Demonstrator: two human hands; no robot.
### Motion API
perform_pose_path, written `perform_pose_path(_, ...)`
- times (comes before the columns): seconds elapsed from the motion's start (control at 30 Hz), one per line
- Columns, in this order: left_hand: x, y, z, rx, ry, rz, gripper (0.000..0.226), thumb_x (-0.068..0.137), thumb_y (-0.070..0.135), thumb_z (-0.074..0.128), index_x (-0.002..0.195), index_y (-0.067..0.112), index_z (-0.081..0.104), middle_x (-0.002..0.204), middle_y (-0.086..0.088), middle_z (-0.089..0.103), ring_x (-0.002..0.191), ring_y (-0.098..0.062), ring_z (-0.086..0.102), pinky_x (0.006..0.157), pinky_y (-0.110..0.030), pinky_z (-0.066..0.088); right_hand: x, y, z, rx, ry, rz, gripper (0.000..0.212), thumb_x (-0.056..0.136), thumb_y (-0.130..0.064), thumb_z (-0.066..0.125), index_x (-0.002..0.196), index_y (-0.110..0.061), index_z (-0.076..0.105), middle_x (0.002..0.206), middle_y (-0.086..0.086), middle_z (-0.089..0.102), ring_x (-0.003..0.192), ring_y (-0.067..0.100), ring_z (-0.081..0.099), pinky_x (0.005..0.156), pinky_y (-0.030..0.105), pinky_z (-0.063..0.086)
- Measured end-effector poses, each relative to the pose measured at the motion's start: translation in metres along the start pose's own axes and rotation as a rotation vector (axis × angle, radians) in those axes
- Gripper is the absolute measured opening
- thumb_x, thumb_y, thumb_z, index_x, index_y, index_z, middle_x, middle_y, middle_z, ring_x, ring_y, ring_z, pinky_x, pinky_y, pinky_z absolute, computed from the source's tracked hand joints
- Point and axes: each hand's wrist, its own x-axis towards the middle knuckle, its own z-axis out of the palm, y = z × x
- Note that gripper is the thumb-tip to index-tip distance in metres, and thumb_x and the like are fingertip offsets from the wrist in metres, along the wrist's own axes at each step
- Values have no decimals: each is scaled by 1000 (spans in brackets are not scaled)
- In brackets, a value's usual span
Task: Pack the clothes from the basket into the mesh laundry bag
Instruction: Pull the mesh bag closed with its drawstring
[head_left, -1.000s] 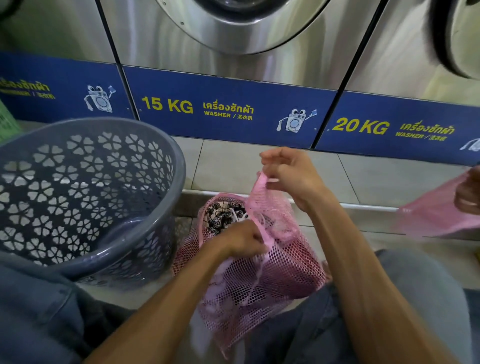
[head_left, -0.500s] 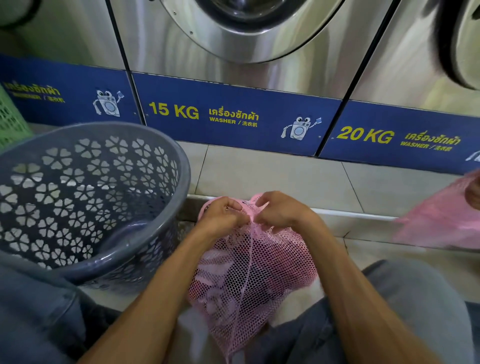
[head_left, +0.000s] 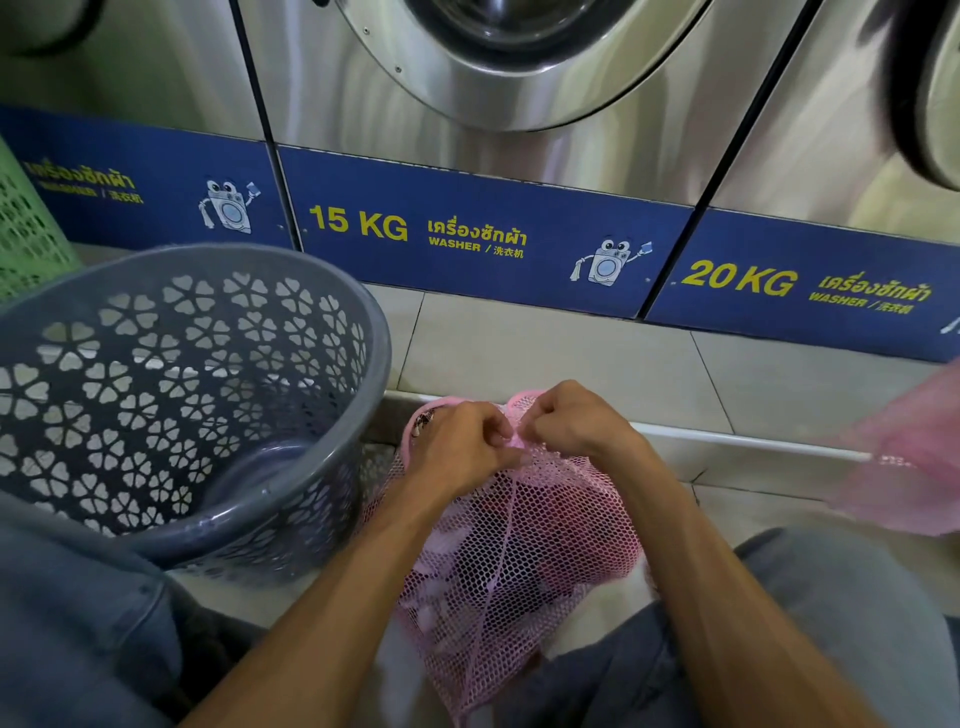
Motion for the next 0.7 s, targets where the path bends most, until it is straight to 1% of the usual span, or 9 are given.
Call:
perform_pose_path(0.07,0,1,2,31,30,32,24,69,45,86,81,28,73,74,12,72,71,-6,67,73,-35,60,-1,2,-3,24,-24,9,19,82,-7,63,91,1,78,82,18,72,69,23,58,62,35,51)
perform_pose_path(0.17,0,-1,4,18,29,42,12,77,35,82,82,26,76,76,13,75,71,-3,69,75,-35,61,-4,2,-5,45,-61,13,23,82,-5,62,96,6,76,79,14,63,69,23,54,60,33,46)
perform_pose_path(0.27,3,-6,6,-66,-34,28,3,82,26,78,79,25,77,75,15,75,72,3,69,77,-33,62,-7,2,-6,47,-74,9,24,83,-2,60,99,9,74,79,13,60,70,24,53,60,32,45)
perform_pose_path(0.4,2,-8,-5,-56,-19,-14,16,86,18,72,73,26,71,71,12,73,68,-1,67,69,-22,56,-7,3,-5,11,-139,-22,20,86,-5,63,97,9,72,77,13,57,69,24,50,56,30,41)
perform_pose_path(0.47,6,-16,-14,-44,-10,-57,14,87,16,68,75,23,70,74,11,72,70,-4,66,63,-19,50,-8,7,-11,-39,-193,-26,21,87,-9,66,99,7,72,79,13,58,69,24,49,53,26,41)
perform_pose_path(0.53,11,-28,-26,-50,6,-113,17,91,12,61,78,19,69,76,7,70,72,-9,65,60,-20,47,-10,15,-23,-134,-280,3,24,88,-12,68,105,5,73,80,13,59,64,21,48,48,22,39)
perform_pose_path(0.6,15,-40,-35,-38,25,-144,23,94,8,56,75,12,68,72,3,67,69,-15,61,60,-25,46,-9,26,-35,-257,-361,70,27,86,-14,70,105,4,74,79,12,58,58,18,45,46,22,36)
perform_pose_path(0.63,16,-41,-36,-28,31,-148,24,95,8,55,75,9,69,71,0,66,68,-16,59,61,-27,46,-9,32,-39,-318,-389,113,26,83,-14,71,102,4,75,76,11,58,56,18,44,44,21,35)
perform_pose_path(0.7,16,-36,-35,9,50,-125,22,95,10,57,78,11,70,76,-1,68,69,-14,59,64,-26,45,-11,36,-41,-461,-392,148,17,80,-15,71,91,-4,76,71,9,61,53,18,49,43,20,35)
